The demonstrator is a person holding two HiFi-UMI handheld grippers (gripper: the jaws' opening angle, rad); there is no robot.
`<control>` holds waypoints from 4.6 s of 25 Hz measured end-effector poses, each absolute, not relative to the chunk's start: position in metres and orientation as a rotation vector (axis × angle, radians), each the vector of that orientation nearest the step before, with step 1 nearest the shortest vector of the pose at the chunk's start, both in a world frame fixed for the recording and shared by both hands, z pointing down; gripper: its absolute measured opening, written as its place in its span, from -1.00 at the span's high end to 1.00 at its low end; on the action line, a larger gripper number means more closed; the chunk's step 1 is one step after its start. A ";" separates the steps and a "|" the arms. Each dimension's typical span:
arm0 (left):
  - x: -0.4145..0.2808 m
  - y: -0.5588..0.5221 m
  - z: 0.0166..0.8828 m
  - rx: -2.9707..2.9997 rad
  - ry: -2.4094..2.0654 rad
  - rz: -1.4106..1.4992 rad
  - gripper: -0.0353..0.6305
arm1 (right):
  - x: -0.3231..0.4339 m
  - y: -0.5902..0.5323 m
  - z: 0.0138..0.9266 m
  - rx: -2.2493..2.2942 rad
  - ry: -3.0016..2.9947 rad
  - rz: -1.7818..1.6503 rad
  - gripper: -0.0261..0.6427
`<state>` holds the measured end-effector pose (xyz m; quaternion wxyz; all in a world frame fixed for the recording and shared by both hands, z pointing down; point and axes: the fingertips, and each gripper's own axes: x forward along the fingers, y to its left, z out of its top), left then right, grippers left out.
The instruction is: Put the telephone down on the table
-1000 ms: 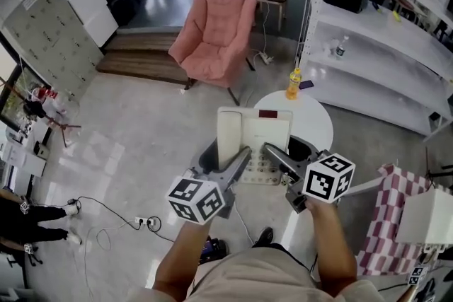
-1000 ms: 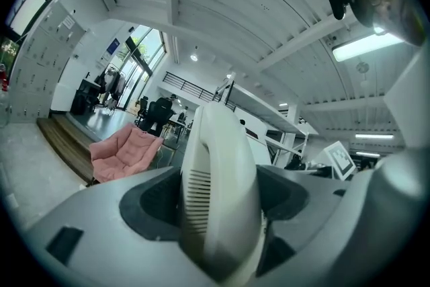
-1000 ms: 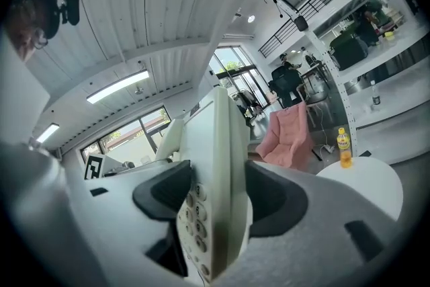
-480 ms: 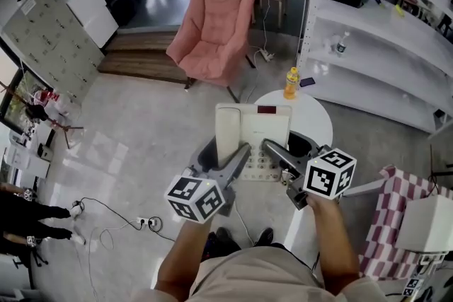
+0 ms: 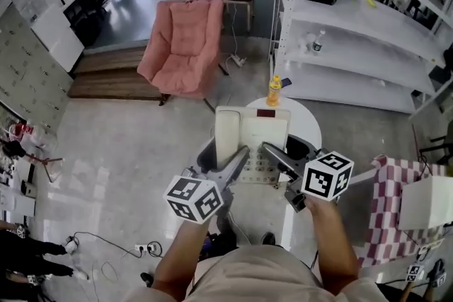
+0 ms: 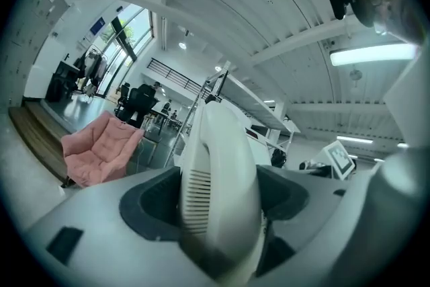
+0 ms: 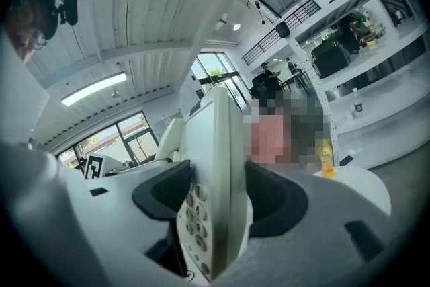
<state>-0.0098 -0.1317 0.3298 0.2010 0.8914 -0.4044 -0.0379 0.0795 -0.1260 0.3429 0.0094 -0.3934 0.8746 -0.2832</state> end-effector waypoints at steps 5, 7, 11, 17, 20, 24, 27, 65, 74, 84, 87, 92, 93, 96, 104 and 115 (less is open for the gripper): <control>-0.025 -0.170 0.325 2.535 -1.017 -0.113 -0.10 | 0.064 -0.158 0.336 -1.341 2.680 -0.856 0.20; -0.033 -0.183 0.323 2.551 -0.985 -0.113 -0.10 | 0.056 -0.168 0.333 -1.370 2.664 -0.845 0.20; -0.048 -0.203 0.319 2.574 -0.939 -0.118 -0.10 | 0.040 -0.186 0.329 -1.418 2.639 -0.827 0.20; -0.063 -0.228 0.322 2.577 -0.898 -0.127 -0.10 | 0.025 -0.208 0.331 -1.470 2.620 -0.819 0.20; -0.064 -0.238 0.328 2.567 -0.895 -0.128 -0.10 | 0.024 -0.217 0.336 -1.473 2.624 -0.826 0.20; -0.062 -0.254 0.330 2.562 -0.910 -0.122 -0.10 | 0.026 -0.235 0.339 -1.456 2.629 -0.832 0.20; -0.061 -0.264 0.334 2.555 -0.942 -0.119 -0.10 | 0.028 -0.246 0.343 -1.424 2.645 -0.837 0.20; 0.017 -0.431 0.503 2.285 -1.047 0.149 -0.10 | 0.107 -0.418 0.517 -1.282 2.580 -1.256 0.20; 0.035 -0.454 0.583 2.187 -1.024 0.261 -0.10 | 0.126 -0.440 0.598 -1.275 2.509 -1.424 0.20; 0.044 -0.465 0.675 2.059 -0.992 0.346 -0.10 | 0.133 -0.448 0.688 -1.279 2.432 -1.592 0.20; 0.045 -0.465 0.701 2.024 -0.979 0.366 -0.10 | 0.135 -0.447 0.714 -1.295 2.406 -1.635 0.19; 0.054 -0.470 0.746 1.970 -0.959 0.404 -0.10 | 0.145 -0.451 0.759 -1.318 2.364 -1.702 0.19; 0.056 -0.471 0.753 1.962 -0.956 0.412 -0.10 | 0.147 -0.452 0.766 -1.324 2.356 -1.710 0.19; 0.061 -0.473 0.772 1.937 -0.946 0.426 -0.10 | 0.153 -0.453 0.785 -1.351 2.334 -1.727 0.20; 0.070 -0.470 0.820 1.863 -0.934 0.442 -0.10 | 0.161 -0.452 0.829 -1.386 2.315 -1.774 0.19; 0.077 -0.467 0.855 1.833 -0.908 0.454 -0.10 | 0.165 -0.452 0.863 -1.405 2.303 -1.812 0.19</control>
